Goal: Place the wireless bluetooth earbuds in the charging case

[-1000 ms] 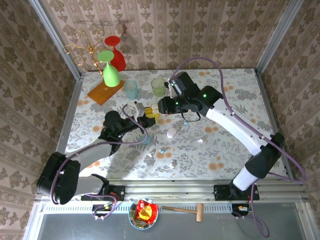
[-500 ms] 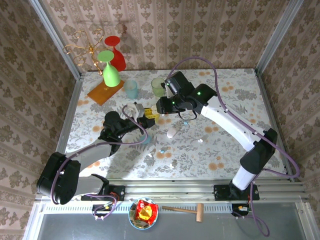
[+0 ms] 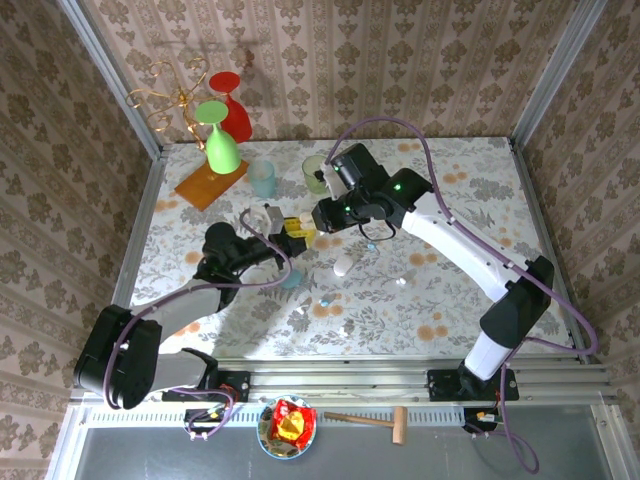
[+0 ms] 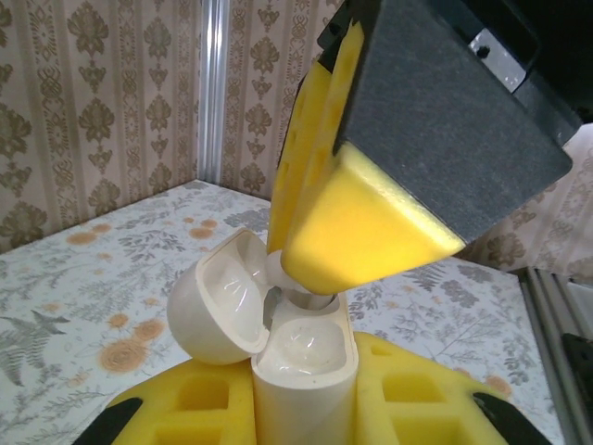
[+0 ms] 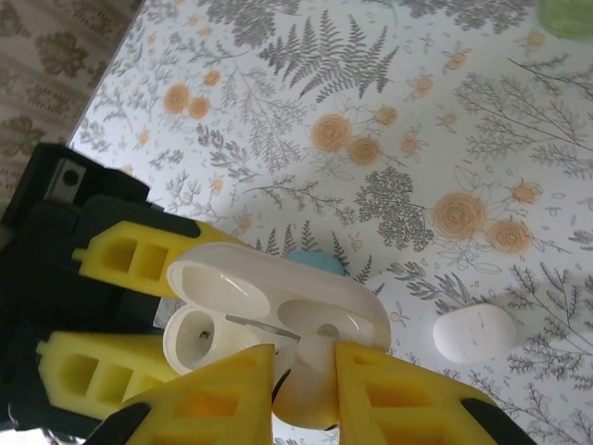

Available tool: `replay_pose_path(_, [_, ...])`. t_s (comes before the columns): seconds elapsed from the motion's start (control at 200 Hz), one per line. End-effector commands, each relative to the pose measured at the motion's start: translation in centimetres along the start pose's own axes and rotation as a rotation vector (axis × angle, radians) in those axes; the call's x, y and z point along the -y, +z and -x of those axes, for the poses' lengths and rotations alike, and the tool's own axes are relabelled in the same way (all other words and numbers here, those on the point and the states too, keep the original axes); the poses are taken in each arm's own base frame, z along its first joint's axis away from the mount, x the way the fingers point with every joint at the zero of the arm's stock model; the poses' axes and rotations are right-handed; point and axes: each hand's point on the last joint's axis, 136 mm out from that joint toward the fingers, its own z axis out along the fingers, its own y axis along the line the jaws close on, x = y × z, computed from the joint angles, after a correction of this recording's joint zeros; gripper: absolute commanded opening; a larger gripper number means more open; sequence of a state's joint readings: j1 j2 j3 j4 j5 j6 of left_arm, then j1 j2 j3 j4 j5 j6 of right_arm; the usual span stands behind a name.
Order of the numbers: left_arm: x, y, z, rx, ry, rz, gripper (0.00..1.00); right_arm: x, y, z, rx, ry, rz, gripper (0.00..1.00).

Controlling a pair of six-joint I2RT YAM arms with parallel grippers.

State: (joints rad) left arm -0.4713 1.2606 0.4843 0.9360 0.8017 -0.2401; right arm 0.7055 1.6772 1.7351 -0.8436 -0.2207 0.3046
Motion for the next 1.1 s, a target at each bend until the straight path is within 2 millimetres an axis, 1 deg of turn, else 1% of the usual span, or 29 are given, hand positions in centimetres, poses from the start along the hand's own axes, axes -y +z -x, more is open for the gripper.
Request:
replay_pose_path(0.0, [1.9, -0.6, 2.4, 0.06, 0.013, -0.074, 0.0, -2.0, -1.1, -1.1, -0.029, -0.14, 0.137, 0.2])
replay_pose_path(0.105, [3.0, -0.9, 2.7, 0.051, 0.004, -0.124, 0.0, -3.2, -1.4, -1.5, -0.033, -0.217, 0.221, 0.2])
replay_pose_path(0.215, [4.0, -1.2, 3.1, 0.046, -0.015, -0.169, 0.0, -4.4, -2.1, -1.9, -0.03, -0.303, 0.313, 0.21])
replay_pose_path(0.22, [4.1, -1.2, 3.1, 0.045, -0.016, -0.17, 0.0, -4.4, -2.1, -1.9, -0.031, -0.307, 0.315, 0.21])
replay_pose_path(0.23, [3.5, -1.5, 3.3, 0.049, -0.016, -0.153, 0.0, -4.5, -2.2, -2.0, -0.031, -0.316, 0.321, 0.21])
replay_pose_path(0.25, [3.4, -1.6, 3.4, 0.049, -0.021, -0.151, 0.0, -4.6, -2.3, -2.1, -0.03, -0.332, 0.332, 0.21])
replay_pose_path(0.365, [4.1, -1.8, 4.0, 0.049, -0.035, -0.191, 0.0, -5.5, -3.1, -2.8, -0.034, -0.421, 0.397, 0.21])
replay_pose_path(0.465, [4.7, -1.8, 4.5, 0.053, -0.038, -0.223, 0.0, -5.7, -3.3, -3.2, -0.043, -0.477, 0.436, 0.21])
replay_pose_path(0.535, [4.9, -1.8, 4.8, 0.055, -0.036, -0.24, 0.0, -5.6, -3.0, -3.2, -0.059, -0.495, 0.44, 0.21])
replay_pose_path(0.705, [5.1, -2.0, 5.1, 0.062, -0.03, -0.251, 0.0, -5.5, -3.1, -3.6, -0.098, -0.543, 0.475, 0.22])
replay_pose_path(0.77, [4.9, -2.0, 5.2, 0.064, -0.027, -0.246, 0.0, -5.0, -2.8, -3.2, -0.1, -0.543, 0.458, 0.28])
replay_pose_path(0.85, [4.6, -2.1, 5.2, 0.065, -0.027, -0.238, 0.0, -4.8, -3.1, -2.5, -0.084, -0.539, 0.44, 0.33])
replay_pose_path(0.99, [3.6, -2.2, 4.9, 0.064, -0.027, -0.2, 0.0, -5.3, -4.6, -0.9, -0.012, -0.528, 0.418, 0.41])
replay_pose_path(1.095, [3.3, -2.1, 4.6, 0.059, -0.024, -0.193, 0.0, -5.2, -5.5, 0.2, 0.053, -0.517, 0.373, 0.45])
